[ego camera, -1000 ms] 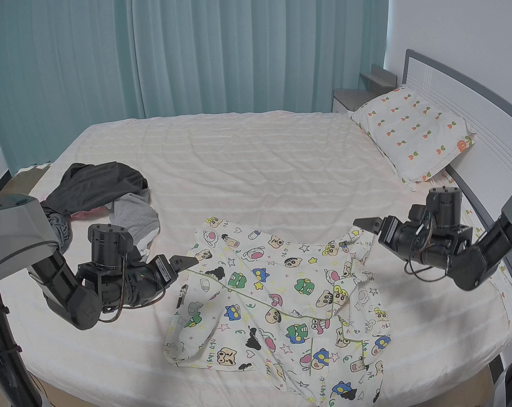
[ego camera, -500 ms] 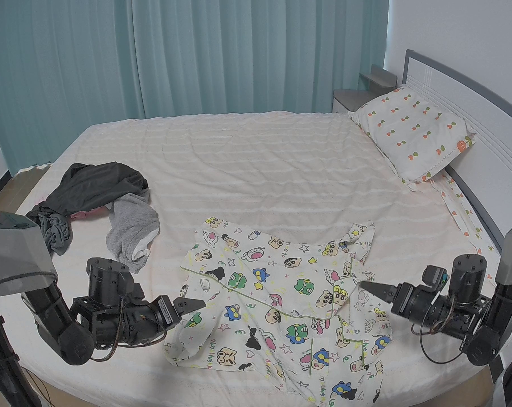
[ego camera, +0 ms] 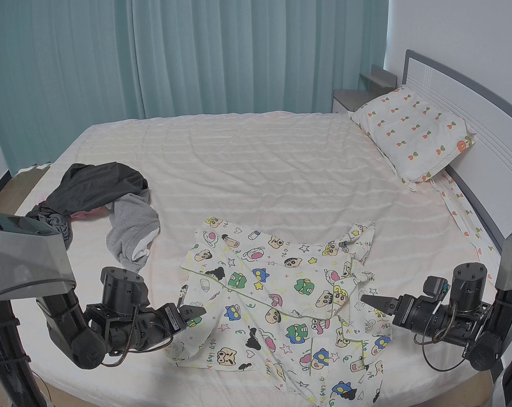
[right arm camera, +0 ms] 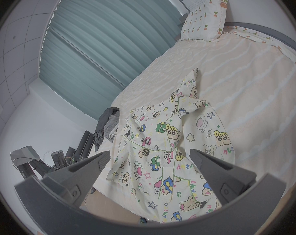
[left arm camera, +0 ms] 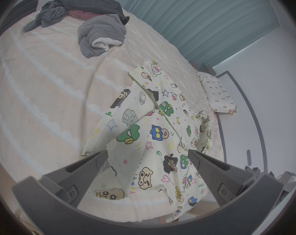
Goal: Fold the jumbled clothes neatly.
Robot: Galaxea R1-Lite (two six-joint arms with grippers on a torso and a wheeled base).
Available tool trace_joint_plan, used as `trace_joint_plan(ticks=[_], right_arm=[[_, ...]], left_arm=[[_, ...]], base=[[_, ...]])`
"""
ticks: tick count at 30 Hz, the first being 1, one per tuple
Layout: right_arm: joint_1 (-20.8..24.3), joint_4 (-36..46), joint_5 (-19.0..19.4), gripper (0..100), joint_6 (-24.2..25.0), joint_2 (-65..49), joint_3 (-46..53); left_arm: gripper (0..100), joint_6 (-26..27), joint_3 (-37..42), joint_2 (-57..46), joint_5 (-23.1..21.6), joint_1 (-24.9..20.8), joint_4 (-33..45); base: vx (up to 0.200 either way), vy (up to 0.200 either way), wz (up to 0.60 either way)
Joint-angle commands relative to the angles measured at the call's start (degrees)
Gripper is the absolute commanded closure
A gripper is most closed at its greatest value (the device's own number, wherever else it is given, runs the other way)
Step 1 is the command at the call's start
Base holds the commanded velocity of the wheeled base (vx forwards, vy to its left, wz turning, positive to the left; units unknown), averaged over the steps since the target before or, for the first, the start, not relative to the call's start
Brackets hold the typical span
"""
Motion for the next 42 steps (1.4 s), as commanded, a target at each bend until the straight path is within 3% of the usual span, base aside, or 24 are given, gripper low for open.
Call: trace_joint_plan(ticks=[1, 7, 10, 28, 42], right_arm=[[0.2, -0.6, 0.0, 0, 0.0, 0.1, 0.0], [0.3, -0.6, -0.2, 0, -0.1, 0.0, 0.0], [0.3, -0.6, -0.2, 0, -0.1, 0.1, 0.0], [0.4, -0.6, -0.2, 0, -0.1, 0.3, 0.0], [0.4, -0.6, -0.2, 0, -0.1, 0.3, 0.0]], left_arm=[[0, 0.0, -0.8, 3.6, 0.6, -1.4, 0.0], [0, -1.5, -1.2, 4.6, 4.0, -6.8, 0.6], [0, -2.2, -2.3, 5.9, 6.3, -6.9, 0.6], [0, -2.2, 0.0, 5.6, 8.2, -7.7, 0.6], [0, -1.0, -6.3, 10.0, 15.4, -9.3, 3.8]], base=[[0.000, 0.000, 0.00], [0.000, 0.000, 0.00], [0.000, 0.000, 0.00], [0.000, 0.000, 0.00], [0.000, 0.000, 0.00]])
